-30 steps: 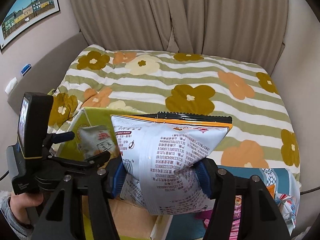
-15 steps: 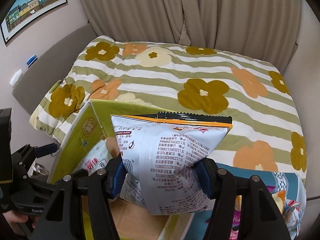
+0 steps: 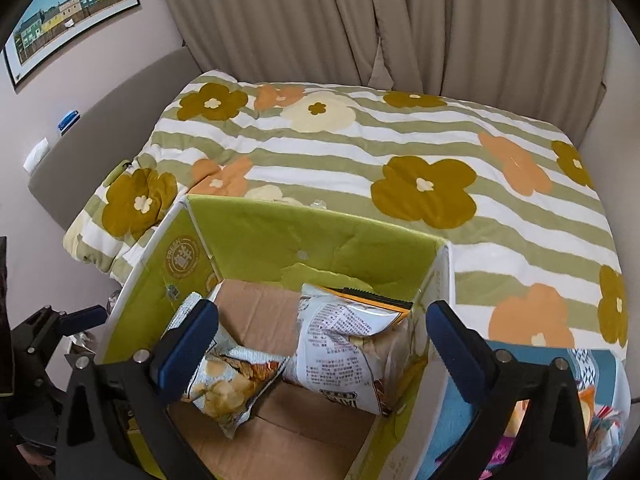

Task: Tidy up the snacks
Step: 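Carry both white bags over the cardboard box and release them inside, then move both tools back from the box toward the snack pile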

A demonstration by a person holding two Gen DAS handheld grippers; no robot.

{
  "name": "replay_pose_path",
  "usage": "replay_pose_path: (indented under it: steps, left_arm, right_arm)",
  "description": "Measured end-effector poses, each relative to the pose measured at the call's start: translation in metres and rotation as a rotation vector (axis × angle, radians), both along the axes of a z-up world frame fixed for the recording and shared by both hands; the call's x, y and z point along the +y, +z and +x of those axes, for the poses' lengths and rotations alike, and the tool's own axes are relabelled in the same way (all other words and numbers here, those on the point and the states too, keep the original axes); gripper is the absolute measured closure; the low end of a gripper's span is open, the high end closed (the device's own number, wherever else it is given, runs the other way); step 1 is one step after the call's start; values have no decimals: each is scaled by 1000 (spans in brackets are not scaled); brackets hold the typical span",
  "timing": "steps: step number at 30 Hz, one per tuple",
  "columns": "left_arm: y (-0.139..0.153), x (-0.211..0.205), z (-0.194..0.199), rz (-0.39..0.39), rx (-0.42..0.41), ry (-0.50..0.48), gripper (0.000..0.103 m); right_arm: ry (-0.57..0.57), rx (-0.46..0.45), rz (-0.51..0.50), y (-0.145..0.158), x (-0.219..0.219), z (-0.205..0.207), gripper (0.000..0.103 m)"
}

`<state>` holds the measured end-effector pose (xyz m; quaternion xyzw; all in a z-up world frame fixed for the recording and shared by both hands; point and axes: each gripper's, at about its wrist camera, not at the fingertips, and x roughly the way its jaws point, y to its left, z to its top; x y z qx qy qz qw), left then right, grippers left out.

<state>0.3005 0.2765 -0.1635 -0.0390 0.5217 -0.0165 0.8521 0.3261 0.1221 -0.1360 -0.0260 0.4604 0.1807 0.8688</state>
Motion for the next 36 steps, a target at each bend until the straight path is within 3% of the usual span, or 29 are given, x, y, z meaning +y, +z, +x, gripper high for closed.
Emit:
replay_pose_path:
  steps: [7,12,17,21,29,36]
  left_arm:
    - [20,-10,-14,4,-31,7,1]
    - [50,-30,-37,15,-83,18,1]
    - [75,-63,-68,8,-139,29,1]
    - [86,-99,-96,-29,-173,28,1]
    - [86,-184,-142,-29,-186,-15,1]
    - [61,-239,-175,-27,-153,20,1]
  right_arm:
    - [-6,-51,-7,26,-9,-21,0]
    - [-3,-104,-4,55,-24,-48,0]
    - [-7,-175,-25,86,-61,-86,0]
    - [-18,-174,-30,99,-104,-114,0]
    - [-90,-177,-56,100,-200,-172,0]
    - [-139,-155,-32,83,-269,-208,0]
